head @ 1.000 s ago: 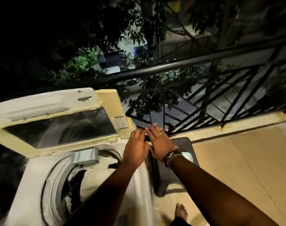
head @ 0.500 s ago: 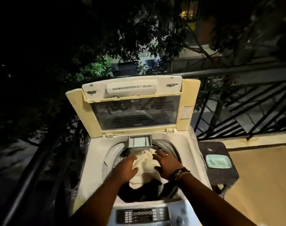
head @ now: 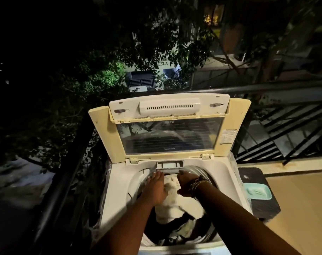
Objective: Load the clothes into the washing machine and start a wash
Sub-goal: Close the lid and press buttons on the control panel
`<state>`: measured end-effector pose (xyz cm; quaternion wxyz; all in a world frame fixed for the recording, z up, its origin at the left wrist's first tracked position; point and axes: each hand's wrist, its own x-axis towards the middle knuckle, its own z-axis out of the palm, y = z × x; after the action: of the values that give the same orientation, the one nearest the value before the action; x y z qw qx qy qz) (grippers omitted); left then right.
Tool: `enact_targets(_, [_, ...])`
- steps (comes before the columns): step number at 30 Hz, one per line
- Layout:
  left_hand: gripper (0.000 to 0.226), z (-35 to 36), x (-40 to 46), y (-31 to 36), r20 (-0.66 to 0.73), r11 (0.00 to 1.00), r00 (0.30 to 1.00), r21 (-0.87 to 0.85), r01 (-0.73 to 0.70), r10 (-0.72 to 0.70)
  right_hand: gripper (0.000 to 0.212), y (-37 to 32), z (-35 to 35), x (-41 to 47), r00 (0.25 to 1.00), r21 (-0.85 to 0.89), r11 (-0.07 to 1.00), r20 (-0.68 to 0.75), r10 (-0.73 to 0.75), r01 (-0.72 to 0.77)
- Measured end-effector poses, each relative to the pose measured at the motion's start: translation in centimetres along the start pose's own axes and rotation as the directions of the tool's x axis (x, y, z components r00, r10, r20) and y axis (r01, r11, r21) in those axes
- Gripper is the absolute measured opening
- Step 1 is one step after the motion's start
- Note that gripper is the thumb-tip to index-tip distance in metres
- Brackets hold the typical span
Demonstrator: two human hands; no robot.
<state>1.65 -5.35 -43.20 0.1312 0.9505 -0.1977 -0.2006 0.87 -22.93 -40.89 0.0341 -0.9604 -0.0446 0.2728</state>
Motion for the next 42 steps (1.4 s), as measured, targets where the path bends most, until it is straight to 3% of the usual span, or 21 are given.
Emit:
enact_targets(8, [0.087,-1.3,2.5,-0.7,0.055,1.0,0.998,0.014,-0.007,0.007,0.107,1.3,1.2,2.4,0.999,0.081,0.996,-0.021,0.038,-0.036])
enact_targets(19, [0.091,-1.8,2.9,-0.6,0.084,0.999,0.996,-0.016,0.028,-0.027,0.076,3.1,-0.9,0.7,0.981,-0.075,0.984,-0.1,-0.167,0.16])
enact_targets(25, [0.085,-4.9,0.9,-1.8,-0.159,0.994,0.987,-0.105,0.017,-0.034,0.064,3.1,-4.1,-1.0,0.97,-0.042,0.98,-0.141,-0.2,0.196])
enact_targets(27, [0.081,-6.8,-0.3,-2.2,-0.223,0.996,0.975,-0.08,-0.027,0.009,0.061,2.7,-5.7,-1.8,0.953,-0.025,0.977,-0.219,-0.211,0.21])
enact_targets(30, [0.069,-11.0,-1.8,-2.5,-0.356,0.989,0.927,-0.041,-0.141,0.117,0.047,1.8,-8.9,-3.6,0.871,-0.07,0.963,-0.415,-0.264,0.258])
enact_targets(32, [0.056,-14.1,-2.5,-2.5,-0.468,0.968,0.855,0.001,-0.252,0.223,0.035,1.2,-11.4,-5.0,0.778,-0.18,0.939,-0.525,-0.344,0.293])
enact_targets(36, [0.031,-20.8,-3.3,-1.3,-0.687,0.905,0.603,0.209,-0.37,0.405,0.027,1.1,-17.7,-7.1,0.481,-0.319,0.88,-0.745,-0.462,0.351])
enact_targets(38, [0.03,-23.7,-3.9,-0.5,-0.713,0.866,0.497,0.354,-0.354,0.494,0.028,0.4,-20.8,-8.3,0.39,-0.324,0.901,-0.82,-0.42,0.288])
enact_targets(40, [0.037,-25.9,-3.6,0.5,-0.73,0.867,0.474,0.363,-0.34,0.492,0.038,0.1,-23.1,-8.8,0.356,-0.316,0.93,-0.861,-0.364,0.187])
enact_targets(42, [0.05,-27.3,-2.7,1.4,-0.729,0.913,0.551,0.299,-0.278,0.406,0.055,0.4,-24.2,-8.6,0.438,-0.226,0.968,-0.863,-0.252,0.112])
